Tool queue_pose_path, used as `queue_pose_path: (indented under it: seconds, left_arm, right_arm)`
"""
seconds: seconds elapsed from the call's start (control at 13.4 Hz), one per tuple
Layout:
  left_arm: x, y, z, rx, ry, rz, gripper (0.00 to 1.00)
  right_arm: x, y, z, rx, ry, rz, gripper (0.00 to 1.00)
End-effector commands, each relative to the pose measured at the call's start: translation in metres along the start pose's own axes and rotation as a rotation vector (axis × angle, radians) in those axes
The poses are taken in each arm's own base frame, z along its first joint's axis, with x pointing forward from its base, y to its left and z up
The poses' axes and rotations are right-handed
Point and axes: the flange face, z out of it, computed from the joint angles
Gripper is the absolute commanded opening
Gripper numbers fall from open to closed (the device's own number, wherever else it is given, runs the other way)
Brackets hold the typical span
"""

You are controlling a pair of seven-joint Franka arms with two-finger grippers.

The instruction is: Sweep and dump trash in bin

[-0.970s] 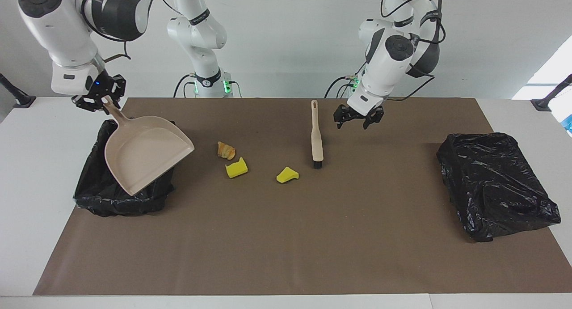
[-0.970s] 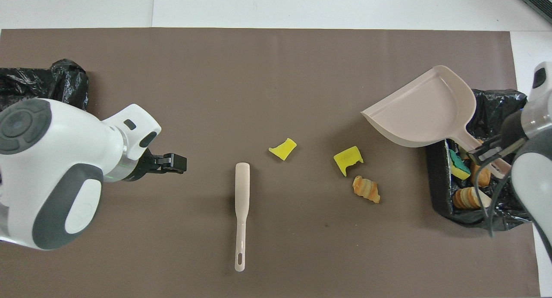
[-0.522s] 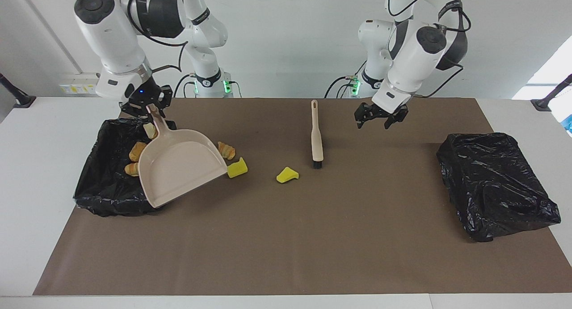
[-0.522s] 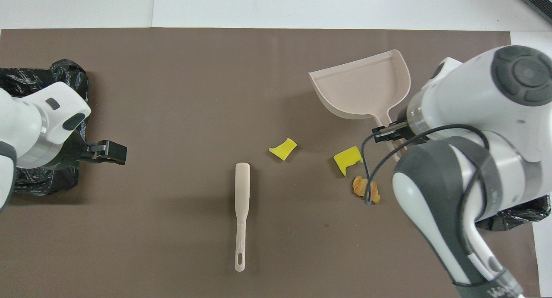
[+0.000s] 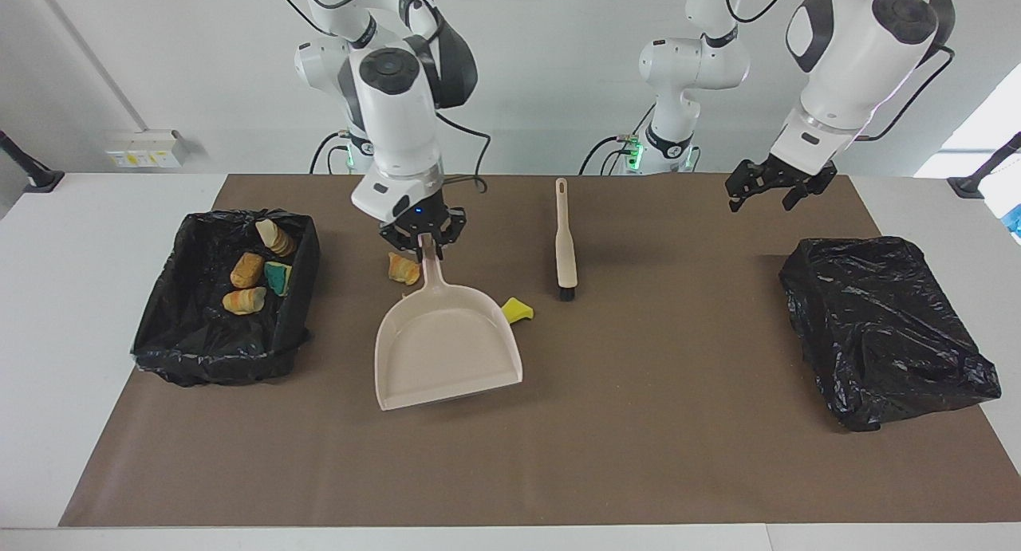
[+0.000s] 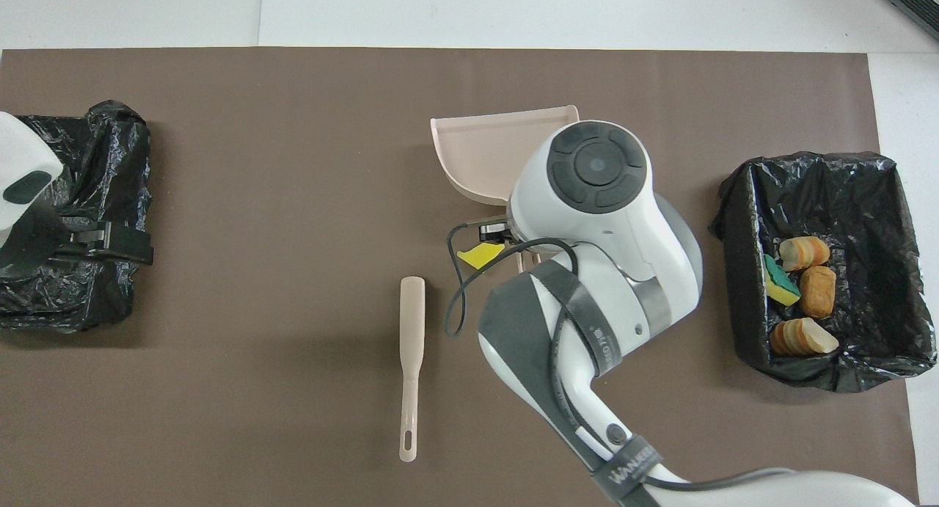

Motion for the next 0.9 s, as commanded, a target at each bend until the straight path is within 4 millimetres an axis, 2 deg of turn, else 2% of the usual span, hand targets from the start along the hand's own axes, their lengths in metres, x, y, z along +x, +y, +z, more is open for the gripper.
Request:
queue_pose_path:
  seconds: [0.0, 0.15, 0.3, 0.52, 0.6, 0.67, 0.75, 0.82]
  left_arm:
    - [-0.001, -0.002, -0.002, 0.014, -0.014, 0.016, 1.00]
    - [-0.001, -0.001, -0.001, 0.009, -0.011, 0.016, 1.00]
    - [0.000, -0.001, 0.000, 0.009, -0.009, 0.016, 1.00]
    - [0.001, -0.002, -0.002, 0.008, -0.008, 0.014, 1.00]
    - [0.002, -0.002, -0.005, 0.003, -0.008, 0.014, 1.00]
    - [0.002, 0.001, -0.010, -0.015, 0.002, 0.015, 1.00]
    - [0.002, 0.003, -0.014, -0.045, 0.008, 0.013, 1.00]
    - [0.003, 0.003, -0.015, -0.055, 0.016, 0.009, 1.00]
  right_arm:
    - [0.024, -0.043, 0.021, -0.022, 0.045, 0.078, 0.00]
    - [0.033, -0.082, 0.042, 0.006, 0.073, 0.143, 0.00]
    - [0.039, -0.098, 0.064, 0.039, 0.099, 0.201, 0.00]
    - [0.038, -0.114, 0.086, 0.072, 0.128, 0.234, 0.00]
    - [0.038, -0.115, 0.085, 0.080, 0.132, 0.250, 0.42]
    - [0.037, -0.115, 0.081, 0.071, 0.140, 0.241, 0.99]
    - [0.035, -0.117, 0.073, 0.073, 0.151, 0.231, 1.00]
    - [0.037, -0.106, 0.055, 0.088, 0.151, 0.252, 1.00]
